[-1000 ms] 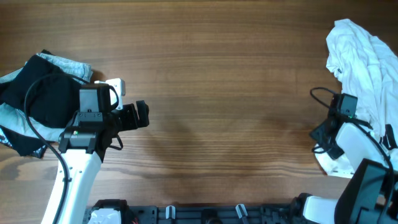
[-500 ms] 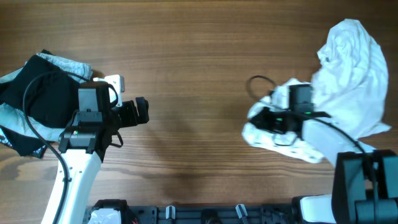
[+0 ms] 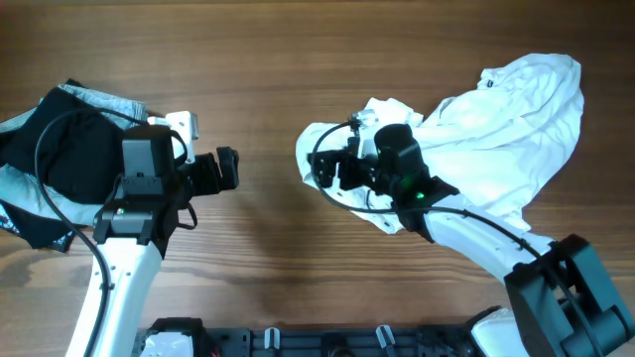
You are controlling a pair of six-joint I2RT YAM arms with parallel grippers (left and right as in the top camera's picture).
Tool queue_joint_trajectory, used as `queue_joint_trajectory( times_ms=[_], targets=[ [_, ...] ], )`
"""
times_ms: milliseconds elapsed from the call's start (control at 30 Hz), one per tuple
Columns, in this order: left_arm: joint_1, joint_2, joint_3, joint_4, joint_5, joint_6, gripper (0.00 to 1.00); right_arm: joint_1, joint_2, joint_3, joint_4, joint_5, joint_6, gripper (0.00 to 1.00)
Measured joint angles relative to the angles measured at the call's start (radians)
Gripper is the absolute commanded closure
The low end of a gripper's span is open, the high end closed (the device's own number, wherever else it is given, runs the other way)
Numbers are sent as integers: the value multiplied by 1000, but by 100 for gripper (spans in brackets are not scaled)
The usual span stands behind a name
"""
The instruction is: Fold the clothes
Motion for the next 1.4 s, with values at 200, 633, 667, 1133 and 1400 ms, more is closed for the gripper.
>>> queue_joint_trajectory(
  times_ms=[200, 633, 667, 1133, 1400],
  targets=[
    [0, 8, 1, 103, 133, -3, 3, -115, -93, -5, -324, 160, -10, 0],
    [-238, 497, 10, 502, 214, -14, 6, -285, -375, -3, -679, 285, -74, 0],
    [-257, 541, 10, 536, 214, -27, 5, -285, -375, -3, -707, 306, -74, 0],
    [-454, 780, 36, 733, 154, -170, 96, -285, -376, -3, -834, 456, -24, 0],
    [-122, 729, 239, 672, -34, -184, 45, -285, -376, -3, -856, 517, 41, 0]
  ],
)
